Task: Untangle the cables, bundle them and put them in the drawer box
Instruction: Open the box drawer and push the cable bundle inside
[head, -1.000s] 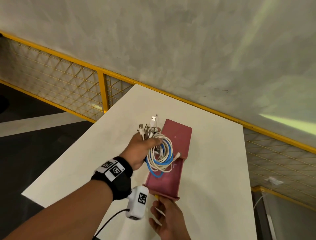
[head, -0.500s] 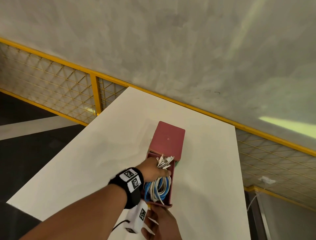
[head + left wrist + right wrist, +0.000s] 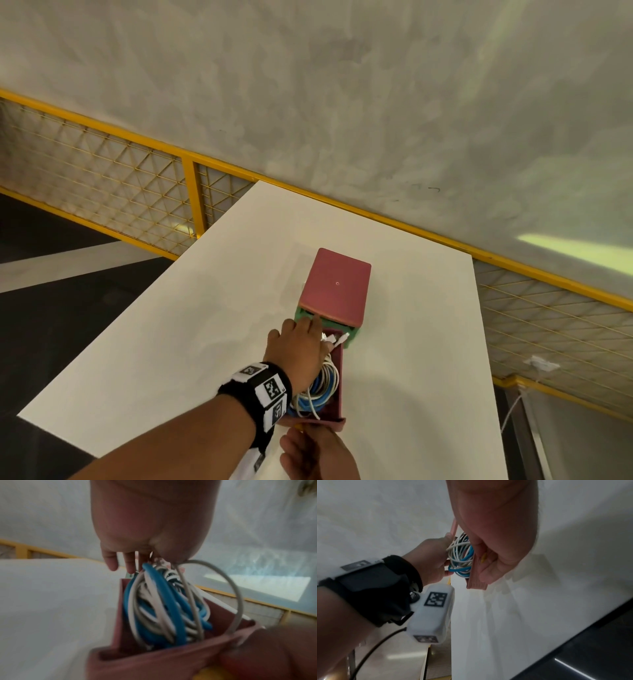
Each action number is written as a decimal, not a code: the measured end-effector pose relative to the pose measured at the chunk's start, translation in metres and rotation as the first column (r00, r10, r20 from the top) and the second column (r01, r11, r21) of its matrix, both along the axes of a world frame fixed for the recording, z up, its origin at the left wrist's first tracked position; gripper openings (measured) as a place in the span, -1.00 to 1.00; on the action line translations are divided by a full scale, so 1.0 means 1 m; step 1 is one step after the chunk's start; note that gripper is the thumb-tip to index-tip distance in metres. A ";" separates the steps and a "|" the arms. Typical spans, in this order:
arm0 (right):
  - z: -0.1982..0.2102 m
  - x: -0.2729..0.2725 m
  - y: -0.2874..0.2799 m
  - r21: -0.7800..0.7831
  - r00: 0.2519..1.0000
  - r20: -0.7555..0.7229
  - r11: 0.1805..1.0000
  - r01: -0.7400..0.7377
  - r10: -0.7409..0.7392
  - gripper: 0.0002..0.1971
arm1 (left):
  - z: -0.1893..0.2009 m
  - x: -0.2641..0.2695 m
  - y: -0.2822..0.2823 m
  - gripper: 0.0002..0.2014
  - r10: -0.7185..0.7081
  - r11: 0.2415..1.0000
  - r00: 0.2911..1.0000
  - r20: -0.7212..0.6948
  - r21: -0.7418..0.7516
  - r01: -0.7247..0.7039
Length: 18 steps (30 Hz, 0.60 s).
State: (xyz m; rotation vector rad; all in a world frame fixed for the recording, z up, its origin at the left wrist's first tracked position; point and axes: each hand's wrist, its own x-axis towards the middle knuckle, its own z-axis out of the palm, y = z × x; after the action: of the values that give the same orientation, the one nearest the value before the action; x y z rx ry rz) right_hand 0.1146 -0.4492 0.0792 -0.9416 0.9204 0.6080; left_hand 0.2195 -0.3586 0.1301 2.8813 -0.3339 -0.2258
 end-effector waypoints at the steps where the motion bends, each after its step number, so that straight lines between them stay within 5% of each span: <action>1: -0.006 -0.002 0.003 0.001 1.000 0.006 1.000 0.001 -0.001 -0.56 | -0.002 -0.001 -0.001 -0.52 0.004 1.000 0.999 -0.042 -0.023 -0.005; 4: -0.021 -0.004 0.009 -0.118 0.996 0.003 0.989 0.085 -0.086 -0.65 | -0.008 -0.002 -0.005 -0.63 0.023 0.990 0.992 -0.127 -0.133 -0.040; 10: -0.015 0.008 0.003 0.065 0.975 -0.146 0.981 0.180 -0.169 -0.58 | -0.019 -0.007 0.000 -0.66 0.063 0.981 0.974 -0.219 -0.168 -0.101; 14: -0.025 0.009 0.004 0.024 0.980 -0.115 0.986 0.168 -0.164 -0.39 | -0.023 -0.008 0.002 -0.56 0.045 0.994 0.996 -0.080 -0.101 -0.053; 18: -0.027 -0.006 0.010 -0.061 0.967 0.028 0.966 0.253 -0.252 -0.68 | -0.027 -0.009 0.000 -0.50 -0.083 0.988 0.997 0.001 -0.131 0.082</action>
State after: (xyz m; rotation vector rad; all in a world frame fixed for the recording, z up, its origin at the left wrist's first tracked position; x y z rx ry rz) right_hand 0.1082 -0.4393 0.0524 -0.8683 1.0275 0.3529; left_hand 0.2100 -0.3585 0.1032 2.7405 -0.4501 -0.2162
